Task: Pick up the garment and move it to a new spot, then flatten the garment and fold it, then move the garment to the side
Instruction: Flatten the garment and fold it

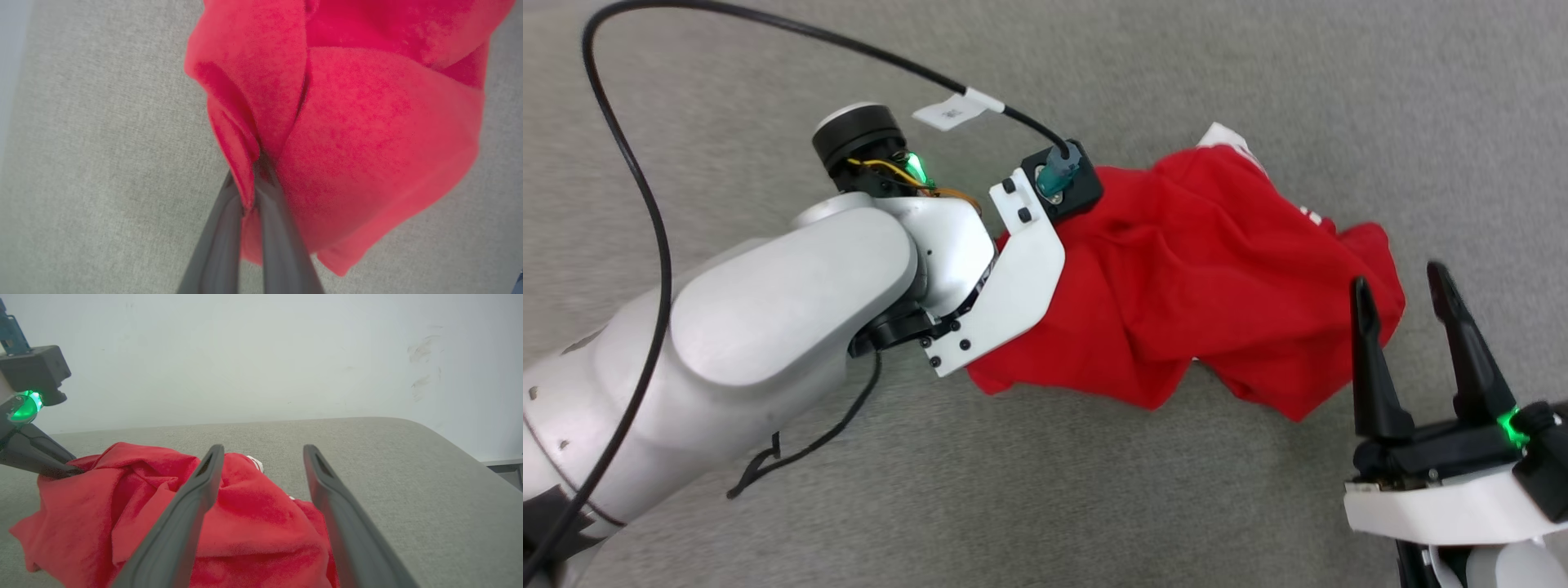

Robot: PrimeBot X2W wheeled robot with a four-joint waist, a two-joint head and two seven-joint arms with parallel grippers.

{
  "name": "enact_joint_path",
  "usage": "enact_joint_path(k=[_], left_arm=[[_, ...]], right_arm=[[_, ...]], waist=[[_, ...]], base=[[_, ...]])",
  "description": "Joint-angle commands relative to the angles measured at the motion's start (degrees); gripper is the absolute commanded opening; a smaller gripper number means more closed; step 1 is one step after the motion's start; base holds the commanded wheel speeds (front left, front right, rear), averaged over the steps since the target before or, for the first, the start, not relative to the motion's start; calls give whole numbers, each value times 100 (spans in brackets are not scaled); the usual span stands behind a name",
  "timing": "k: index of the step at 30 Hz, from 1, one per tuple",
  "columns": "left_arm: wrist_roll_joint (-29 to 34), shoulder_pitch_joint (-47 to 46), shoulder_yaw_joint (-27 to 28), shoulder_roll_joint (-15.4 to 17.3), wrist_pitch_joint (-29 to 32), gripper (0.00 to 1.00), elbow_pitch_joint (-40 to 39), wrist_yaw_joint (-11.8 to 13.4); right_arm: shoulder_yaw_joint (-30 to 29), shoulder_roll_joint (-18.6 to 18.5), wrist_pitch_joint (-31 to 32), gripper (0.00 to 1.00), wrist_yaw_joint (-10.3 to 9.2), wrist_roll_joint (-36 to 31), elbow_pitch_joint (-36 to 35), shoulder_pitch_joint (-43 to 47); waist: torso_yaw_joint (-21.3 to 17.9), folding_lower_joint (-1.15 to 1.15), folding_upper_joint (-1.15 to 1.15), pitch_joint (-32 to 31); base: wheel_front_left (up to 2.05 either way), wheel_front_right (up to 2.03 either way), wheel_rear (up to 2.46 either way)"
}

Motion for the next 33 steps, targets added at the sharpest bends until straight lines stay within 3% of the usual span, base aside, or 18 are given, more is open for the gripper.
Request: enact_joint_path(k=[1,5,8,15,19,26,29,30,31,33], left_arm=[[-4,96,4,105,-326,0,-52,14],[-108,420,12,461,-1336,0,-96,14],[-216,840,88,921,-1818,0,-134,75],[-761,2053,209,2161,-2299,0,-643,811],[-1239,2855,194,2687,-2538,0,-746,1181],[-1708,3901,97,2792,-2718,0,-467,1346],[-1872,4128,61,2577,-2753,0,-304,1289],[-1882,4164,55,2527,-2762,45,-238,1280],[-1943,4182,80,2472,-2811,100,-190,1273],[-1920,4116,149,2494,-2891,100,-160,1229]], right_arm=[[-51,15,-12,100,-4,-32,61,147],[-112,16,-11,100,-3,-103,179,385],[-120,15,-12,100,-4,-127,246,539],[-207,14,-12,100,-4,-158,366,836],[-179,14,-13,100,-4,-189,421,874],[-170,15,-12,100,-4,-250,513,849],[-188,14,-13,100,-4,-268,541,845],[-184,15,-12,100,-4,-269,556,852],[-185,15,-12,100,-4,-273,563,864],[-205,15,-12,100,-4,-267,581,909]], waist=[[338,0,0,-441],[710,0,0,-908],[952,0,0,-1190],[1384,0,0,-1560],[1472,0,0,-1596],[1433,0,0,-1556],[1421,0,0,-1549],[1415,0,0,-1557],[1414,0,0,-1571],[1427,0,0,-1621]], base=[[0,0,0],[0,0,0],[0,0,0],[0,0,0],[0,0,0],[0,0,0],[0,0,0],[0,0,0],[0,0,0],[0,0,0]])
